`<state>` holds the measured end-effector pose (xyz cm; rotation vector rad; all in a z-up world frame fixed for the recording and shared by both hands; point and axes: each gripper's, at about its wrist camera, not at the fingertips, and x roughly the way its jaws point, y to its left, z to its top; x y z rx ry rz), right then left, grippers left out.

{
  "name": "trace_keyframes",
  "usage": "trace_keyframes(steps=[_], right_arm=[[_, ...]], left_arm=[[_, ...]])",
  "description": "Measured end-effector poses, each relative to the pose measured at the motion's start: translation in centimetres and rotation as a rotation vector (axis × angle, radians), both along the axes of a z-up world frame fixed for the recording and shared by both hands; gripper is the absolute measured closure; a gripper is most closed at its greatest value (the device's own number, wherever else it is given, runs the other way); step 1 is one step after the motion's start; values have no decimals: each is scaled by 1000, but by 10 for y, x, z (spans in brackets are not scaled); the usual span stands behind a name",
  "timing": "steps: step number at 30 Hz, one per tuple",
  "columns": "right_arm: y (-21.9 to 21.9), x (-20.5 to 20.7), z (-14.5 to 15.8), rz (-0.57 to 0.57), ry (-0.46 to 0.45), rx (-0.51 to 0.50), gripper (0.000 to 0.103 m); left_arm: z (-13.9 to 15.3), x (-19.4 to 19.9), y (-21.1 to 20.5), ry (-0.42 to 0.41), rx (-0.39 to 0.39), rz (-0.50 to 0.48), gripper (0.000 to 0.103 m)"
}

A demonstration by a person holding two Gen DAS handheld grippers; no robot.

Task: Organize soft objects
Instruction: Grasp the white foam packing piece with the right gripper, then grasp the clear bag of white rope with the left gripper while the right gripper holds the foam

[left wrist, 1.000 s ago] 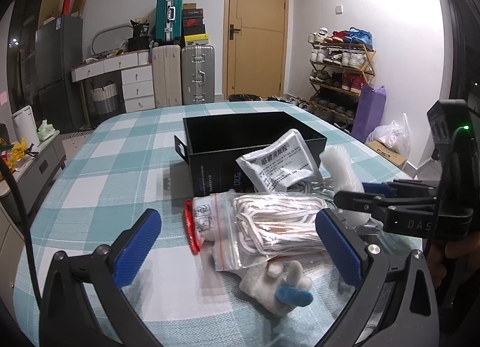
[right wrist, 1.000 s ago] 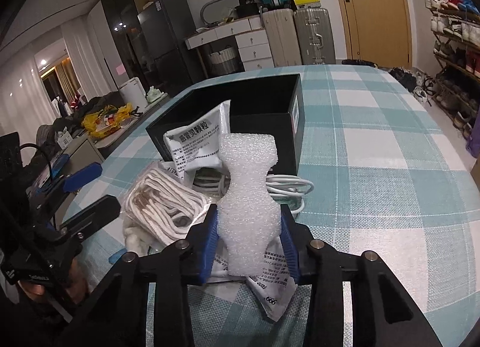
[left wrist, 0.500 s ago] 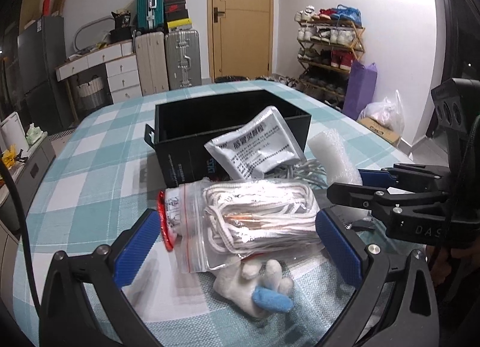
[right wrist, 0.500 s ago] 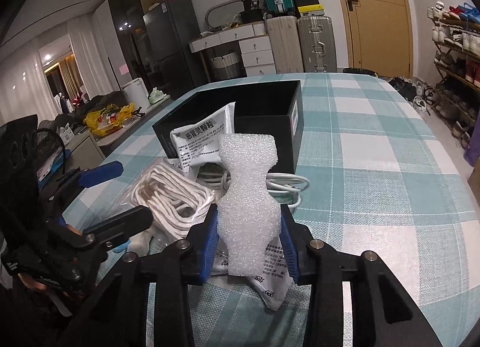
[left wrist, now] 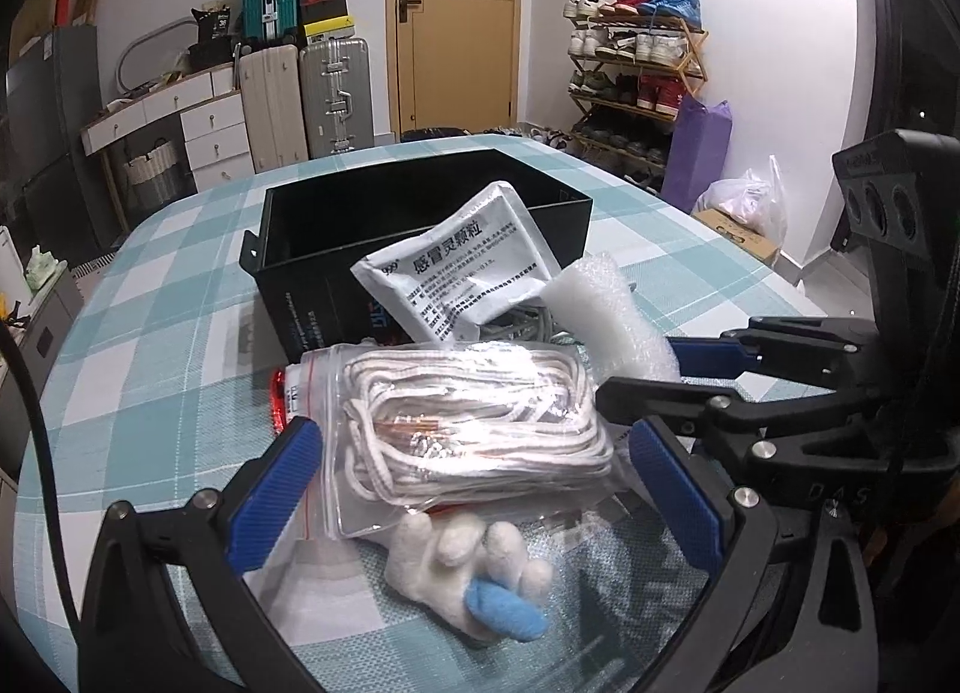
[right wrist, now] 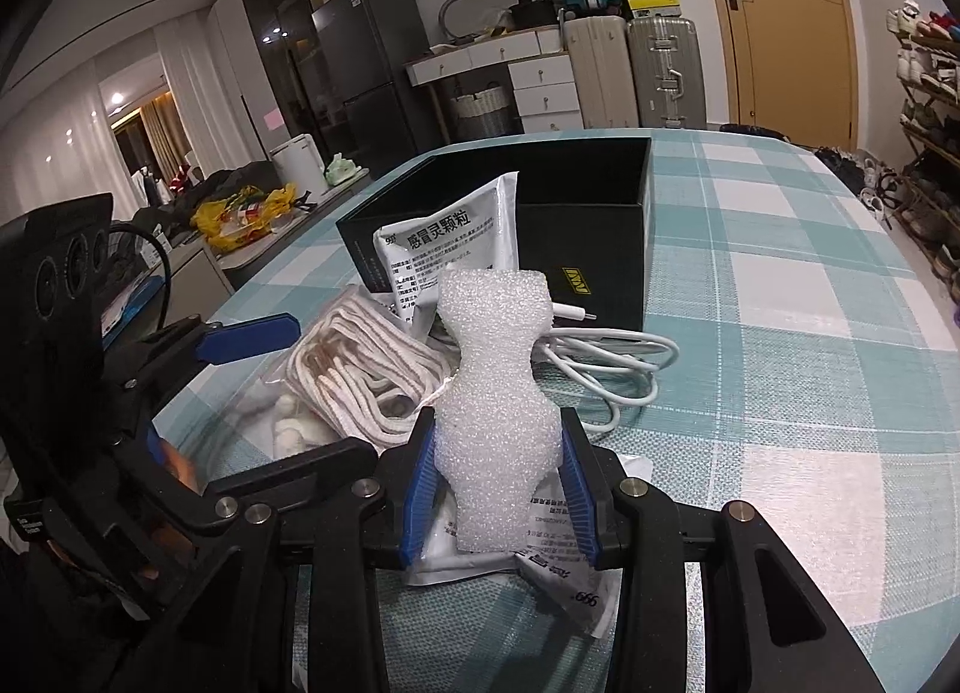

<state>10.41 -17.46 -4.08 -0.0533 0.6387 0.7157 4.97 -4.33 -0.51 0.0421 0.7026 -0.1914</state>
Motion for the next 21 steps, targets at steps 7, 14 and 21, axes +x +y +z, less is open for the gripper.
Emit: trace_keyframes(steps=[7,14,21], right_arm=[[-22,-7,18,-82,-75,36,65],[-29,-6,19,-95,-65,60,65],[-33,-8,19,-93,-60,61,65]], left_arm=[[-2,6,-7,20,61,35,0],[-4,14,-26,37,150,61,0],[-8,20,-35,55,194,59,0]])
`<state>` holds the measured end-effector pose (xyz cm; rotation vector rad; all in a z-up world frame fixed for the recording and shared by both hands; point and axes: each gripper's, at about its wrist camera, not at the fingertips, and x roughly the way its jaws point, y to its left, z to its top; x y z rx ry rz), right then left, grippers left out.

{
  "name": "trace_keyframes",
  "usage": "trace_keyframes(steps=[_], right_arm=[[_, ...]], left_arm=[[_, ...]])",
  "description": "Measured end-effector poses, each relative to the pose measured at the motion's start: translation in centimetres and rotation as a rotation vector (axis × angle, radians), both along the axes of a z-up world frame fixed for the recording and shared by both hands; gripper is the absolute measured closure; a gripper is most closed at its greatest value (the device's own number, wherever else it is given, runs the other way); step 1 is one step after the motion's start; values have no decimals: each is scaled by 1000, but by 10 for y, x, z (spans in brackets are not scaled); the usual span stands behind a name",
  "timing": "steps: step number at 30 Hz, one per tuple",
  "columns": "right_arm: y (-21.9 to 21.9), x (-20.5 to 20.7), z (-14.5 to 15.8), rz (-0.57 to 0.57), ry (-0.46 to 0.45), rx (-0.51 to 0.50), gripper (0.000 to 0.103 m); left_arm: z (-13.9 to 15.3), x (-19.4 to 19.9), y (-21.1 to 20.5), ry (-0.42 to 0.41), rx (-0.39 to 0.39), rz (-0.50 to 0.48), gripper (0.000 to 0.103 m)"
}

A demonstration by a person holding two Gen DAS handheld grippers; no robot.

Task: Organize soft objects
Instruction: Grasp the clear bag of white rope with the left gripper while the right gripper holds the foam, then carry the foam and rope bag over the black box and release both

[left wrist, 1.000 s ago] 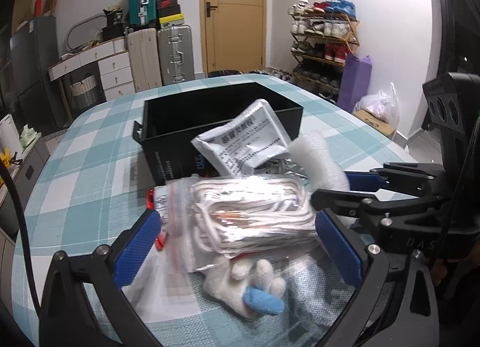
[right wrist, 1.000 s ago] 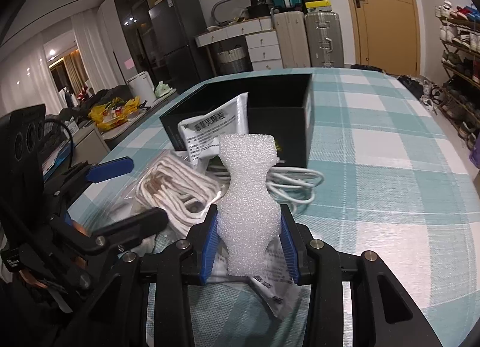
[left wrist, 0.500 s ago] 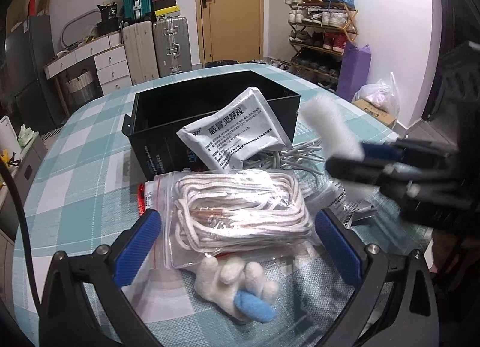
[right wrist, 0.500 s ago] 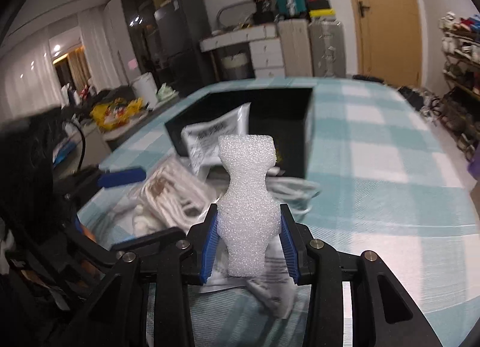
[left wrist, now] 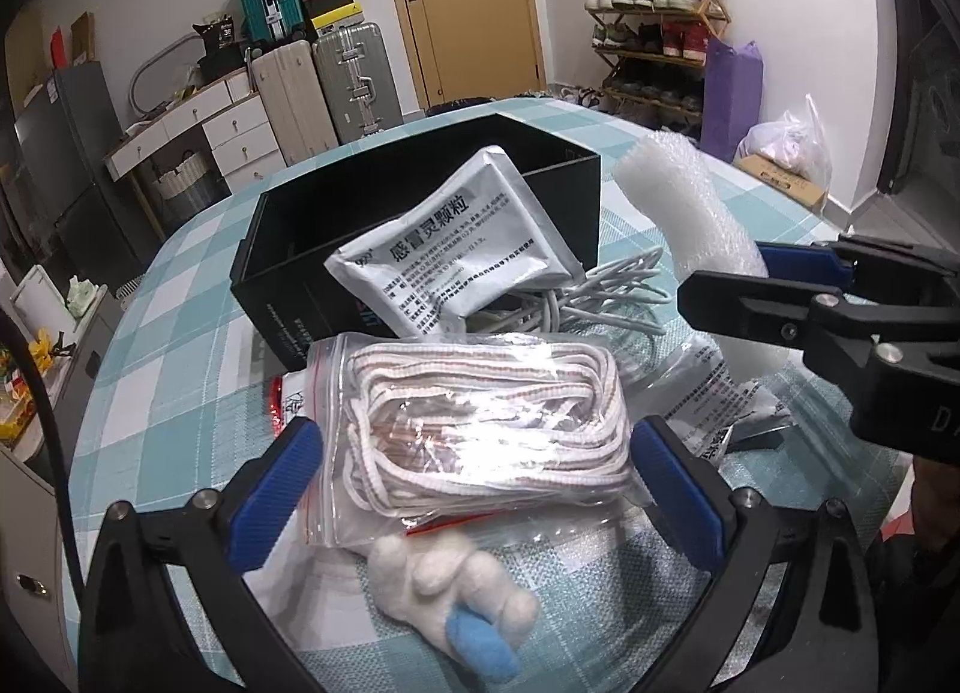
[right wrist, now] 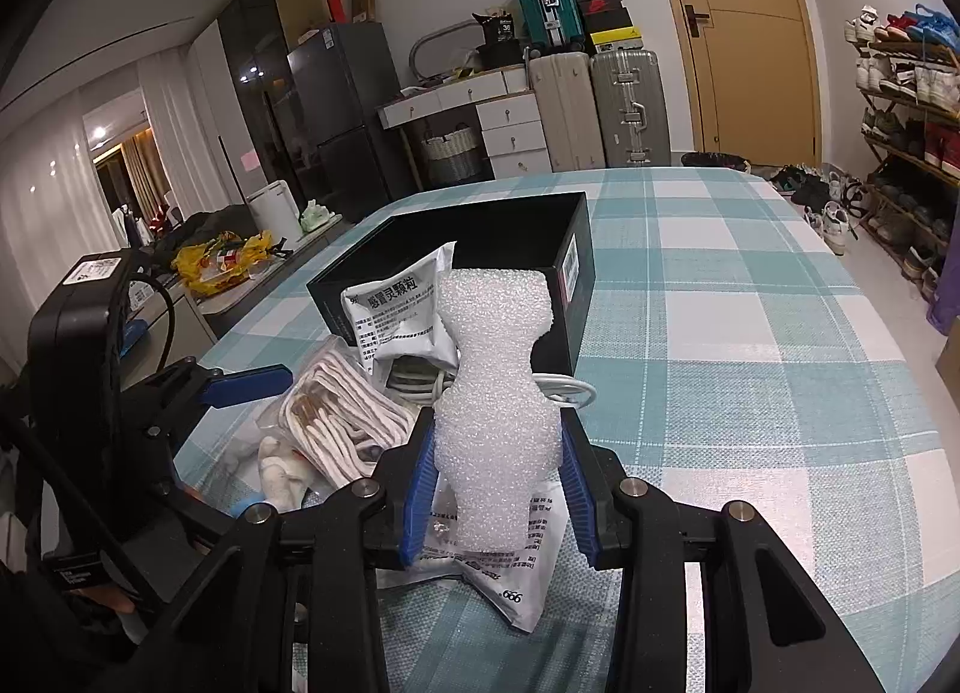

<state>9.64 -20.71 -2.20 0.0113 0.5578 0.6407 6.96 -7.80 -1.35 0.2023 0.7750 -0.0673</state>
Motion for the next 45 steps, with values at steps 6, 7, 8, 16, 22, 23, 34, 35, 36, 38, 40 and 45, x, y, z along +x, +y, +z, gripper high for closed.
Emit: trace_keyframes(steps=[6,7,8,16,22,23,34,35,36,38,40,45], right_arm=[[0,0,-1,0,4,1,65],[-1,0,-1,0,3,1,65],[-1,1,-1,0,3,2,65],[2,-1,0,1,-2,0,65],[1,-3,1,2,-13,9,65],[1,-3,2,3,-15,11,65],[3,-16,15,18,-64,33,65],[4,-18,17,21,-67,36,65],[4,-19,20,26,-70,43,65],[5,-20,24,31,-73,53,65],[6,-22,30,37,-82,63,65],[9,-22,45,40,-102,76,65]], left_arm=[[-4,5,-7,11,28,-7,0],[-5,5,-8,12,29,-9,0],[-4,4,-8,9,28,-12,1],[-1,-8,-9,-16,-6,-74,22],[8,-18,4,-49,-69,-70,23],[10,-19,6,-53,-80,-68,23],[44,-35,43,-179,-191,-20,23],[46,-37,44,-187,-194,-17,23],[49,-38,47,-195,-197,-11,23],[54,-39,54,-215,-201,-2,23],[62,-41,62,-238,-208,13,23],[80,-36,82,-279,-233,52,23]])
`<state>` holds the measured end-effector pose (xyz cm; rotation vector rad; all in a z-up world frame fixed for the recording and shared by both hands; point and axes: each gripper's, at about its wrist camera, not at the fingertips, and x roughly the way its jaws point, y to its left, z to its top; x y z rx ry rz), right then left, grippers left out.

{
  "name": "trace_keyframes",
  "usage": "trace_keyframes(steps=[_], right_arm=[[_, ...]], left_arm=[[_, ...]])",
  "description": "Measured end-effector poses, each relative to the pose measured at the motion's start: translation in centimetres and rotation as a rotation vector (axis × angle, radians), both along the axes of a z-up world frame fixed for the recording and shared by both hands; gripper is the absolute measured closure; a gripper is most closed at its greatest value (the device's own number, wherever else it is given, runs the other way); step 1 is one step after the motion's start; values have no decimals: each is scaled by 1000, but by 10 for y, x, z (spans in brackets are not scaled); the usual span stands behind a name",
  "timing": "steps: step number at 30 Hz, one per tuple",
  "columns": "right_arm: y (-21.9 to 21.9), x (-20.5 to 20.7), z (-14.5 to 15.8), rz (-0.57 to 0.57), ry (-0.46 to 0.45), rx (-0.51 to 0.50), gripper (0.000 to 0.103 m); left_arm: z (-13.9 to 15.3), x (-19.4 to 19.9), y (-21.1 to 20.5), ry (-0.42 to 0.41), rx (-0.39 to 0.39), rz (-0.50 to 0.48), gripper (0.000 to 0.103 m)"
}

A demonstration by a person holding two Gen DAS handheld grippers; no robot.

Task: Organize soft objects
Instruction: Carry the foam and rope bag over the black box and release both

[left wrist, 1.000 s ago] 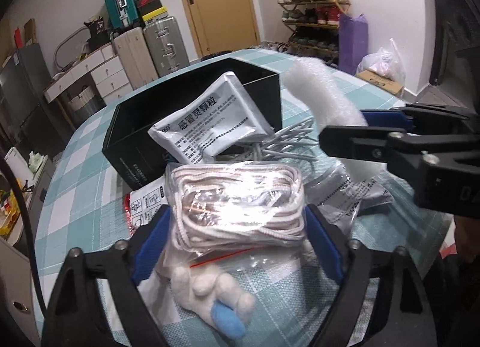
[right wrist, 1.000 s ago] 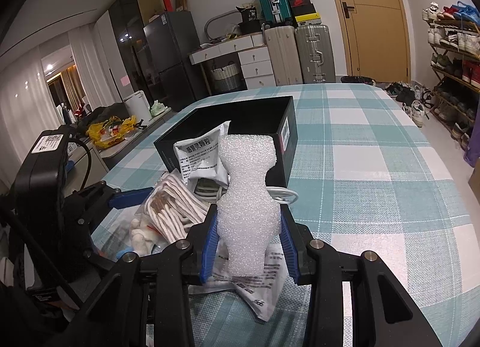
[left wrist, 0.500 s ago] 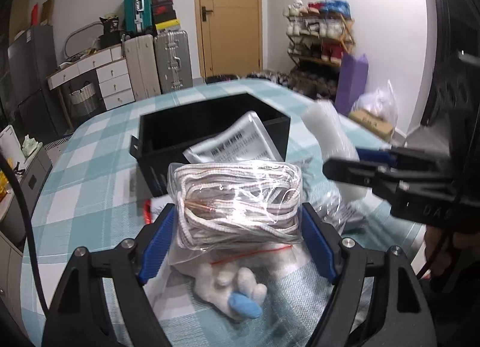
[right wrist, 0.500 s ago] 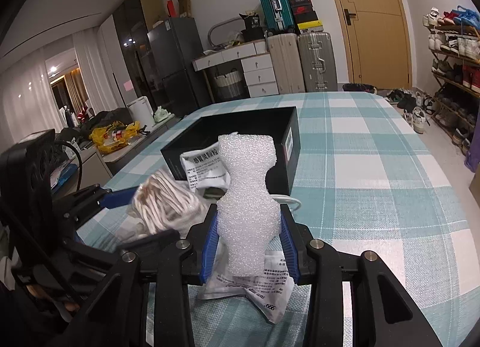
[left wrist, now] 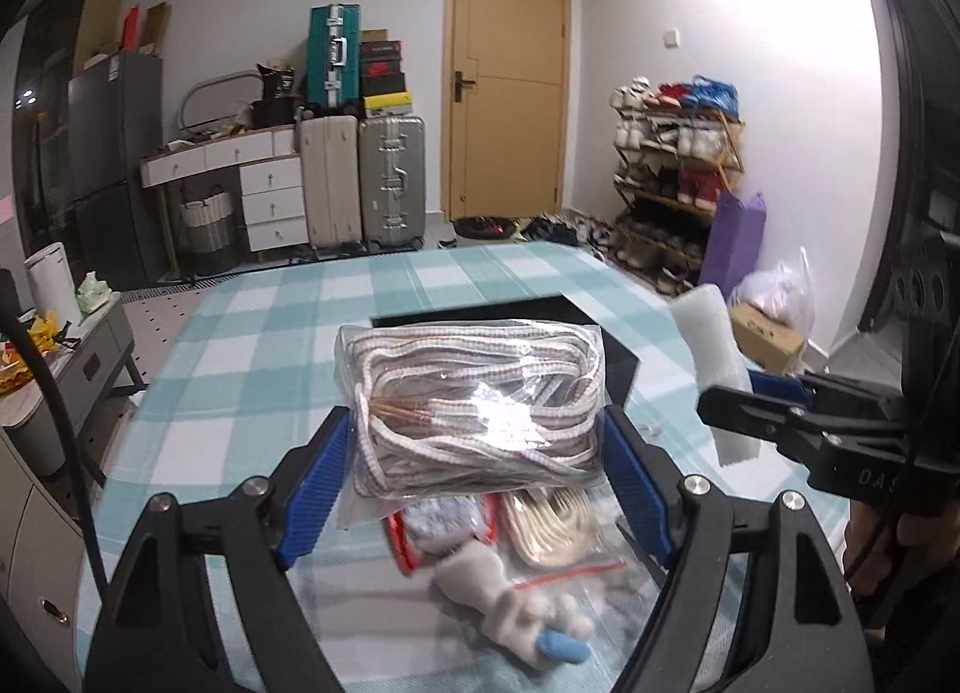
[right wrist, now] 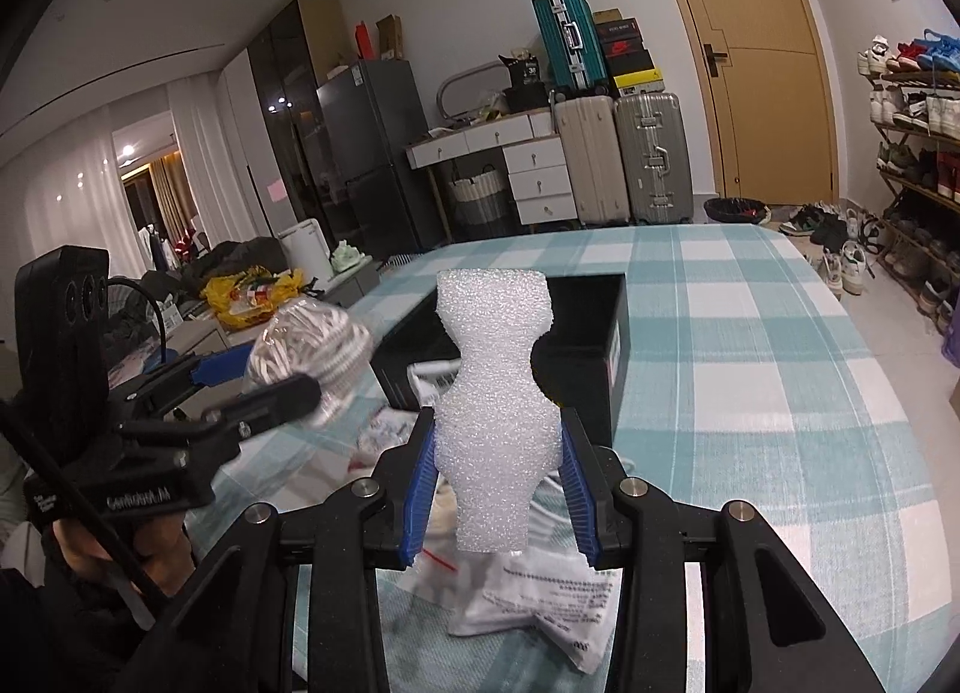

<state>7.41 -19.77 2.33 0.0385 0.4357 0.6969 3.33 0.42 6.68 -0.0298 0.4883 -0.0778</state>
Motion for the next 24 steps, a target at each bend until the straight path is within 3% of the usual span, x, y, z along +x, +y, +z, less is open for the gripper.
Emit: trace_keyframes(steps=[7,15,24], right_arm=[[-4,10,22,6,0,68,65],[-4,26,49,-13,-33,70,65],[8,55,46,-17,0,48,65]], left_arm=[[11,9,21,-14,-27,38,23],[12,28,22,-3,-39,56,23],[11,53,12,11,-24,54,23]])
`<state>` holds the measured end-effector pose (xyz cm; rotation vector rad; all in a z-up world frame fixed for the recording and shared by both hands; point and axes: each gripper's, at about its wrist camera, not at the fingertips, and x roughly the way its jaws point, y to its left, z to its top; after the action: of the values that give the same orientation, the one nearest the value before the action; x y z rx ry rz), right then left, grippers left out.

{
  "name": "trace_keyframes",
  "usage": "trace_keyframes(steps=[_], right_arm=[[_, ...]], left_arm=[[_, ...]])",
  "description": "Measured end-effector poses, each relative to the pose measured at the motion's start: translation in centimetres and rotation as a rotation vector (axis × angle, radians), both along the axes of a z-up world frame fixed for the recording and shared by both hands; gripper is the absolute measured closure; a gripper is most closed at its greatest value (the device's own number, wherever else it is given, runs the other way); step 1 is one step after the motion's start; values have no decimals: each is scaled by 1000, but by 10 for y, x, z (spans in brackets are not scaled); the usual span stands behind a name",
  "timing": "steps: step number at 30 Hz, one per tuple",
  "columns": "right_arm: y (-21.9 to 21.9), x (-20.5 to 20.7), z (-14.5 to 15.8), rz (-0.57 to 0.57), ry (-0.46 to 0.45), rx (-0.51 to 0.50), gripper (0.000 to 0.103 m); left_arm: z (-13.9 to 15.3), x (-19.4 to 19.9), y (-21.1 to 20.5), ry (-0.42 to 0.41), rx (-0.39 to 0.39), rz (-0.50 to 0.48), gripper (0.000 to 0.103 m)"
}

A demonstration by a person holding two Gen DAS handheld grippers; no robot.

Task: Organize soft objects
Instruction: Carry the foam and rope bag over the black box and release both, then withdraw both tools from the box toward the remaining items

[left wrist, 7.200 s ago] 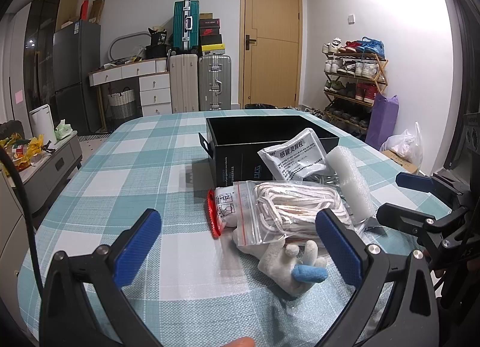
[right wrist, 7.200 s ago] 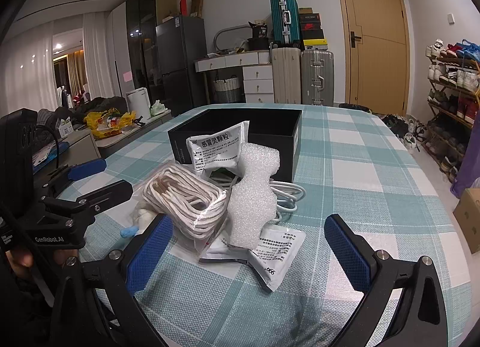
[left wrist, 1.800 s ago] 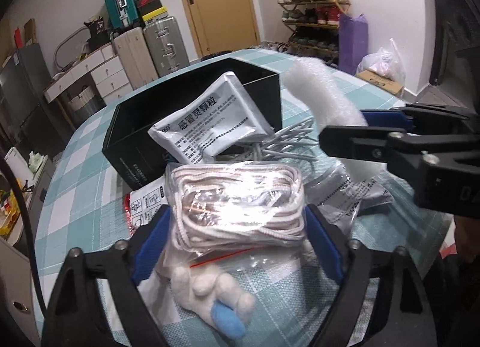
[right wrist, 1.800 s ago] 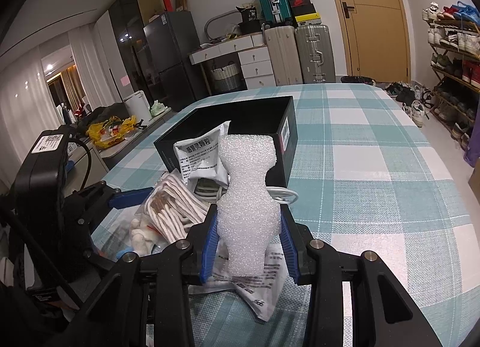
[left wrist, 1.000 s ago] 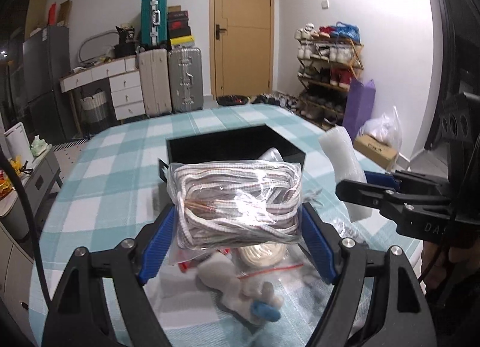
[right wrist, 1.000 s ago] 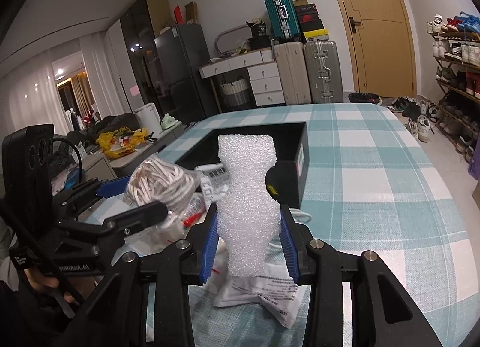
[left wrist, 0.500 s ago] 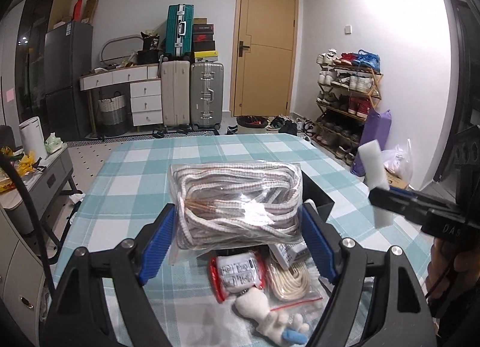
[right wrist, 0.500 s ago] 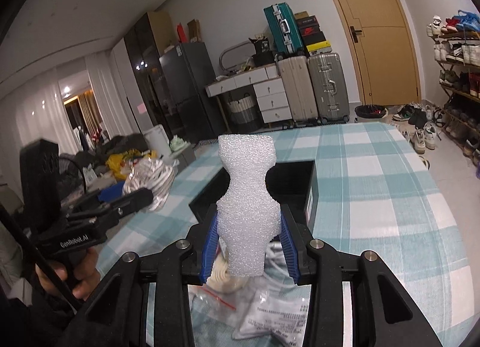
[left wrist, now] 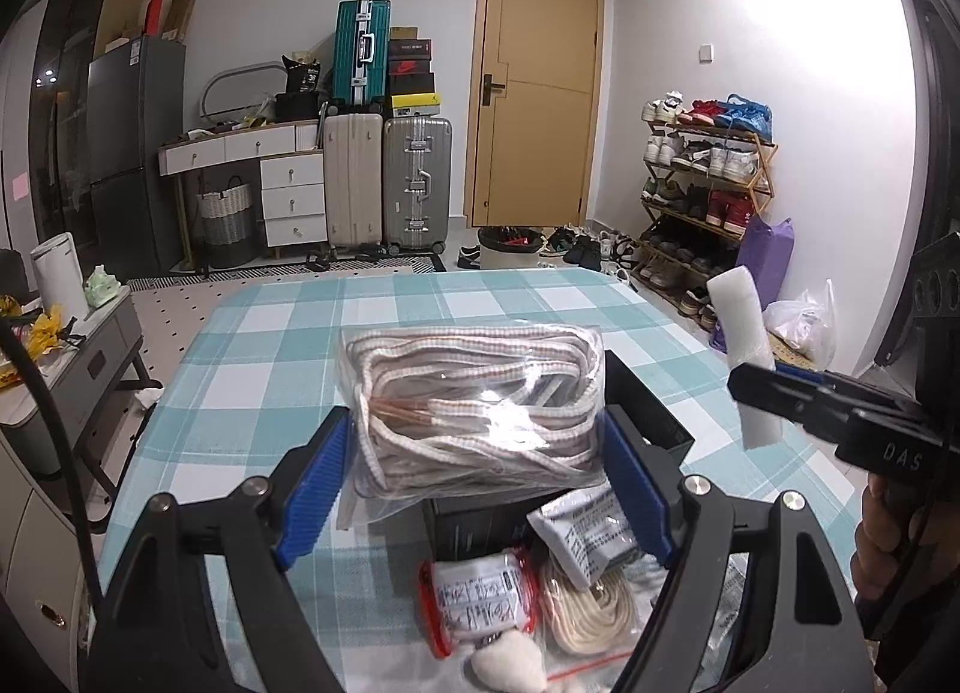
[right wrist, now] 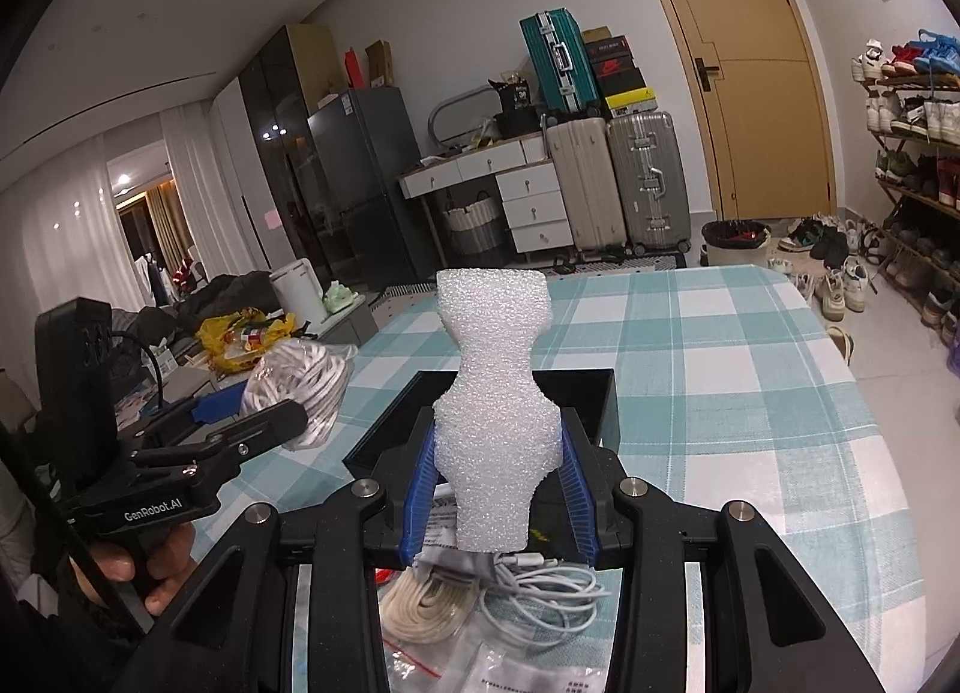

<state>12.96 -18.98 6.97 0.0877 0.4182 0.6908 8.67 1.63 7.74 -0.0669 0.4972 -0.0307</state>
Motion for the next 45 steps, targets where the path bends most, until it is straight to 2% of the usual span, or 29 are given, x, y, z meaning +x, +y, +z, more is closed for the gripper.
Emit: trace_keyframes(steps=[16,32,34,36,39,40,41,42,44,45], right_arm=[[28,48,-22,-13,31,-87,65],[43,78,-38,-13,62,-139,65],[43,79,-39,-28,58,-142,61],[41,79,-39,-31,54,-138,52],[36,76,-37,-50,50,-137,49],[33,75,-37,-59,49,-136,48],[29,73,-36,-65,53,-128,40],[26,71,-35,-71,56,-119,24],[16,63,-33,-92,50,-84,6],[11,59,-32,-101,46,-71,3]], left_arm=[[-21,47,-15,78,35,-3,22],[-39,77,-15,149,27,-6,21],[-39,77,-15,153,15,-15,18],[-37,75,-14,147,4,-21,16],[-34,71,-12,142,-2,-11,13],[-34,70,-11,141,-7,-10,8],[-33,68,-11,140,-13,-8,5],[-31,65,-10,136,-17,-8,0],[-29,59,-9,126,-15,-11,0],[-28,56,-9,124,-12,-12,0]])
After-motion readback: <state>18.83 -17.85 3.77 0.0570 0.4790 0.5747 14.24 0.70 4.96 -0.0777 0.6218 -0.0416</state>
